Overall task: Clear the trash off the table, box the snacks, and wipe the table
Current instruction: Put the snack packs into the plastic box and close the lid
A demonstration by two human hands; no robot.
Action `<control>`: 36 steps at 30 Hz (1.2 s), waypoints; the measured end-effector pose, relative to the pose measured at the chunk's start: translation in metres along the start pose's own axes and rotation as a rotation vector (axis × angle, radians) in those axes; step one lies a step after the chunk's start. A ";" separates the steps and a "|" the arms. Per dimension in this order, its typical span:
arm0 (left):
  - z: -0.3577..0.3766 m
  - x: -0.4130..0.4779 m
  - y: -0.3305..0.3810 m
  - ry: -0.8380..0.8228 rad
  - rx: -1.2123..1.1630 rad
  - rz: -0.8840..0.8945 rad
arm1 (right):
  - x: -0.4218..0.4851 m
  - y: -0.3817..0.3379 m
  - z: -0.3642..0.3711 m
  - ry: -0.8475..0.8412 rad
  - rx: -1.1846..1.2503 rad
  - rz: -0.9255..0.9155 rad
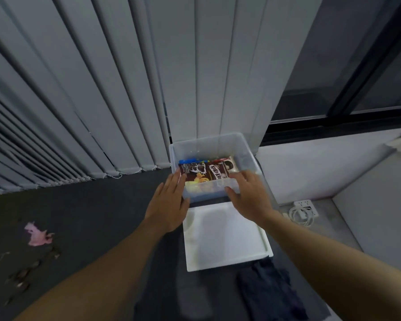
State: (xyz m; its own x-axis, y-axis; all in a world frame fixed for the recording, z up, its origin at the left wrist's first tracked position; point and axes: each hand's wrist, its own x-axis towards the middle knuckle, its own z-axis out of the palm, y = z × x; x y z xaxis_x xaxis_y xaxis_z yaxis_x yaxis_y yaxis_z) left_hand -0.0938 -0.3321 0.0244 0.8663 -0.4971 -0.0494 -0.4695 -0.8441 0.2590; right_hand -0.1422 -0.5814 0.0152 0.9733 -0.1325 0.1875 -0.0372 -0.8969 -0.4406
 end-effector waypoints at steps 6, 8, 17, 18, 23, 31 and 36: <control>0.037 -0.030 0.006 -0.016 -0.145 -0.100 | -0.034 0.024 0.019 -0.117 -0.035 0.116; 0.048 -0.034 0.007 0.001 -0.194 -0.118 | -0.043 0.032 0.025 -0.191 -0.045 0.220; 0.084 -0.037 0.015 -0.164 -0.119 -0.257 | -0.071 0.061 0.045 -0.384 -0.092 0.488; 0.090 -0.037 0.015 -0.220 -0.123 -0.287 | -0.073 0.063 0.047 -0.390 -0.085 0.506; 0.105 -0.036 0.017 -0.357 -0.221 -0.437 | -0.078 0.070 0.055 -0.390 -0.042 0.558; 0.098 -0.035 0.011 -0.343 -0.495 -0.541 | -0.068 0.069 0.054 -0.343 0.064 0.754; 0.092 -0.033 0.014 -0.217 -0.666 -0.607 | -0.064 0.062 0.054 -0.417 0.048 0.727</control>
State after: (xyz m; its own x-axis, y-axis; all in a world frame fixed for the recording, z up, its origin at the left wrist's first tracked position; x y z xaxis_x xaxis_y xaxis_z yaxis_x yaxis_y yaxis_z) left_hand -0.1444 -0.3461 -0.0586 0.8493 -0.0911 -0.5200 0.3073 -0.7157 0.6272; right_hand -0.1948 -0.6053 -0.0717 0.7145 -0.4956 -0.4938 -0.6875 -0.6282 -0.3643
